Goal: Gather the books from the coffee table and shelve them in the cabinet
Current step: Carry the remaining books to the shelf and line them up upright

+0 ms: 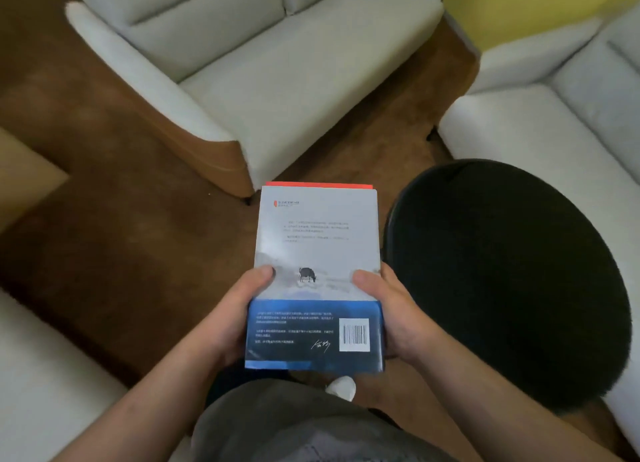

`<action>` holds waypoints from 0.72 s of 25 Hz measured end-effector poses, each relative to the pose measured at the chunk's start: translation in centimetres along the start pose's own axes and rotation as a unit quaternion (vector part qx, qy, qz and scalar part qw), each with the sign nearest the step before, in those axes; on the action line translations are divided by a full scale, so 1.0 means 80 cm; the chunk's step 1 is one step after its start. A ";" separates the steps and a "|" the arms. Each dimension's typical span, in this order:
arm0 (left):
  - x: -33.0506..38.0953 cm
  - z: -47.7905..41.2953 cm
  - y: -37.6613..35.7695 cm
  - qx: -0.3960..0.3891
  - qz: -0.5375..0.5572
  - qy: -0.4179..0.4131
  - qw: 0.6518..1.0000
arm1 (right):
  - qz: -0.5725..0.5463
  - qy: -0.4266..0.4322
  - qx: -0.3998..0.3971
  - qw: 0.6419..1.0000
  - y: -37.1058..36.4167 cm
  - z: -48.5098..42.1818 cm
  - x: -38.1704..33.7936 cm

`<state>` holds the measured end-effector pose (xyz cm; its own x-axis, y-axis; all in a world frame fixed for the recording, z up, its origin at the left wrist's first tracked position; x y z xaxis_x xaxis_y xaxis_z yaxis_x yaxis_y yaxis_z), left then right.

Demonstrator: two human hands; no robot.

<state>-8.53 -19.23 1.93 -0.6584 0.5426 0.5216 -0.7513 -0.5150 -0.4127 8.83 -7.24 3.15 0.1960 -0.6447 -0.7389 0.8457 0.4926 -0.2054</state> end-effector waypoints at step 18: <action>0.242 0.060 0.399 0.172 0.147 -0.142 0.964 | 0.198 -0.006 -0.218 0.956 -0.476 -0.253 -0.103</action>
<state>-45.03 -28.39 2.45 -0.7654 0.1602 0.6233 -0.4423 -0.8345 -0.3286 -35.05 -8.88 4.07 0.4654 -0.3635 -0.8070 0.4185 0.8938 -0.1612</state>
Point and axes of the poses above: each hand's wrist, its own z-axis away from the middle knuckle, its own y-axis out of the back of the hand, x = y × z, the point moved 5 cm from there along -z, towards the middle knuckle, and after that the axes turned 4 degrees about y, right-handed, at the moved point
